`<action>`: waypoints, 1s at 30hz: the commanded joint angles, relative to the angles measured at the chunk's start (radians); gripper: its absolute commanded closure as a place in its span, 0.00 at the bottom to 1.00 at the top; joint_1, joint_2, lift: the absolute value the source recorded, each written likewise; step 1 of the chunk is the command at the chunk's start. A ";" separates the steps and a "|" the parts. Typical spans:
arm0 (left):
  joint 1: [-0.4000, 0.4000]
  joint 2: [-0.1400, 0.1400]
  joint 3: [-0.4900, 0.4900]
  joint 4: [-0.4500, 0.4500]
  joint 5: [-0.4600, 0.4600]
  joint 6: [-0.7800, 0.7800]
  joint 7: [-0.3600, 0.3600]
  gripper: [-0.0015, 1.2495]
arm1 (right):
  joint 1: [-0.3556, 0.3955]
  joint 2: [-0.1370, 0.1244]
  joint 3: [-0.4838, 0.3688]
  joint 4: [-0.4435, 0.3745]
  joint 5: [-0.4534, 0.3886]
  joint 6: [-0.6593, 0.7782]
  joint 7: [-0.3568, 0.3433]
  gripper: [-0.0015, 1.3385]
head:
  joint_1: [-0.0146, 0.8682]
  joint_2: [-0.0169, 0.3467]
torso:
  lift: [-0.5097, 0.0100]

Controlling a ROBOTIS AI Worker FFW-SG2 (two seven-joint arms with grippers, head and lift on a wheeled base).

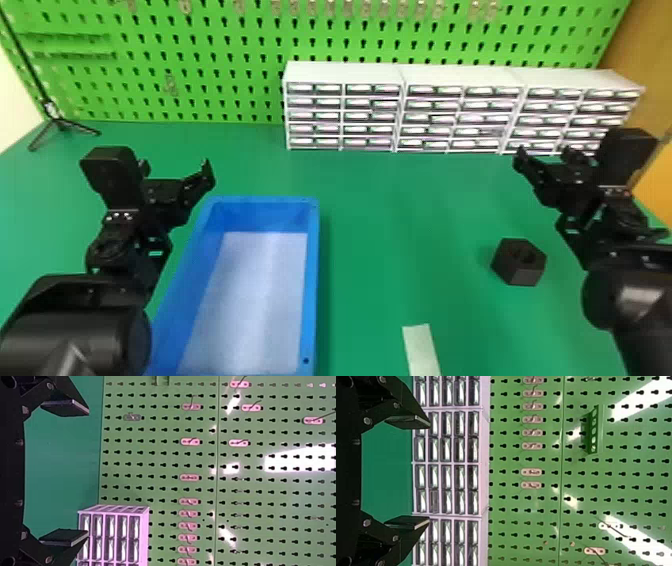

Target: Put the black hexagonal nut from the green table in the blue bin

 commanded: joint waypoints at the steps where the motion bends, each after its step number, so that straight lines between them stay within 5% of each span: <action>1: 0.000 0.000 0.000 0.000 0.000 0.000 0.000 0.16 | 0.000 0.000 0.000 0.000 0.000 0.000 0.000 0.32 | 0.79 0.12 | 0.80; 30: -0.003 0.000 0.000 0.000 -0.002 0.000 0.000 0.16 | -0.003 0.000 0.005 -0.002 -0.009 0.009 0.000 0.32 | 0.79 0.12 | 0.80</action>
